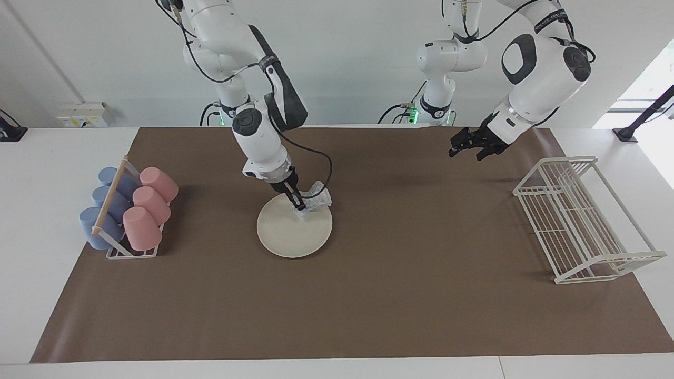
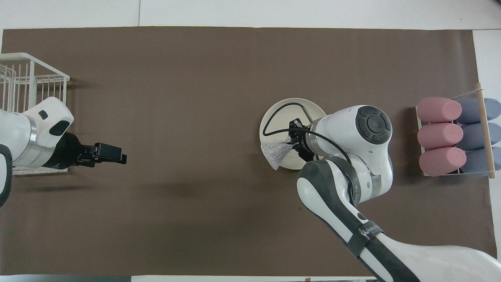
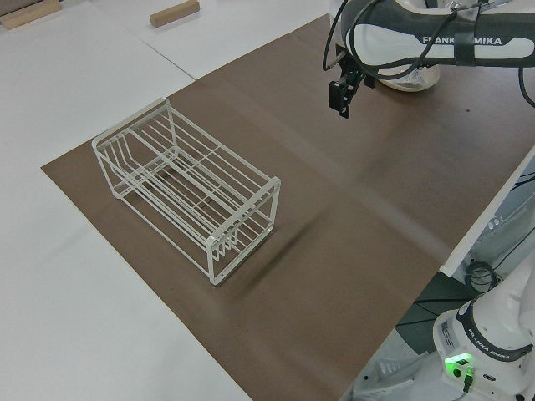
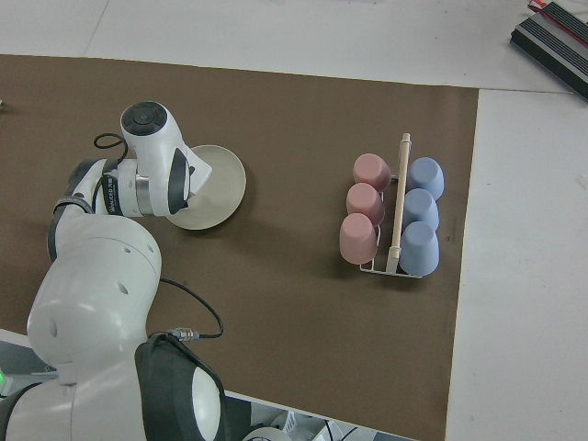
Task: Wipe plate with sponge
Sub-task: 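Rub the scrubber around the plate surface with the right gripper, then lift the scrubber off the plate while the left gripper reaches it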
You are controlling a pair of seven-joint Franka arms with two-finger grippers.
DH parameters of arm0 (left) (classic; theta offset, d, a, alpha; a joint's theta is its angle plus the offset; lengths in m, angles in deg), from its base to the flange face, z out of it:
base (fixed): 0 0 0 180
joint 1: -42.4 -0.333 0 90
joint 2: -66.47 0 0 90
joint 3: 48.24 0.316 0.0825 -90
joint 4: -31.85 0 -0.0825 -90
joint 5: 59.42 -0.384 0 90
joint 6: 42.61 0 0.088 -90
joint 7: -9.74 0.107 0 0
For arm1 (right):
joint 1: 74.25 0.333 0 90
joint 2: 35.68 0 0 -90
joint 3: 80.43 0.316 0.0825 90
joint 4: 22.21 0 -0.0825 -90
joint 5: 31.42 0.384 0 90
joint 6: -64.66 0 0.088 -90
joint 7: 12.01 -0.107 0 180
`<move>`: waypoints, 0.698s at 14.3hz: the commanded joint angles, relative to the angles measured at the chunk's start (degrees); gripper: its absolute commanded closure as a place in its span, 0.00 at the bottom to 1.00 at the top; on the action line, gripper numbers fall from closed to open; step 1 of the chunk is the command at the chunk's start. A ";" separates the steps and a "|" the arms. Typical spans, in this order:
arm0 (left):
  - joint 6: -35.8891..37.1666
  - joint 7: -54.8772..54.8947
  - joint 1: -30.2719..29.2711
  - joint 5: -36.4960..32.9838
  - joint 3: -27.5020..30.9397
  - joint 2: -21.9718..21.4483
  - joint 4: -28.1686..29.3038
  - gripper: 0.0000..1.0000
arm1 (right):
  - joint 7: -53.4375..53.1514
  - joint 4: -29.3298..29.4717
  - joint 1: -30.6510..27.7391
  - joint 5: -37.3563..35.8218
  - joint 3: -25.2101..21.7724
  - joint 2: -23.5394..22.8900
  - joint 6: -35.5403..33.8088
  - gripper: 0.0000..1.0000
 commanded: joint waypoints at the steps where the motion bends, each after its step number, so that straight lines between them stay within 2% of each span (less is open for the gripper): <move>1: -1.20 -4.58 0.14 1.78 0.02 0.93 -1.23 0.00 | -4.35 2.17 -0.65 -0.98 0.12 7.44 -10.70 1.00; 4: -1.11 -5.13 -0.22 13.98 0.28 0.84 -0.62 0.00 | -10.76 7.00 -0.04 -0.98 0.20 12.63 -21.95 1.00; 7: -0.67 -5.21 -0.74 28.38 0.46 0.84 0.17 0.00 | -14.54 13.06 -0.30 -0.89 0.12 14.31 -32.15 1.00; 8: -0.76 -5.21 -0.75 33.65 0.46 0.84 1.04 0.00 | -16.91 14.48 0.14 -0.98 0.38 14.14 -33.40 1.00; 10: -0.76 -5.83 0.13 39.92 0.37 0.84 1.67 0.00 | -22.88 15.28 2.76 -0.54 0.73 13.97 -32.46 1.00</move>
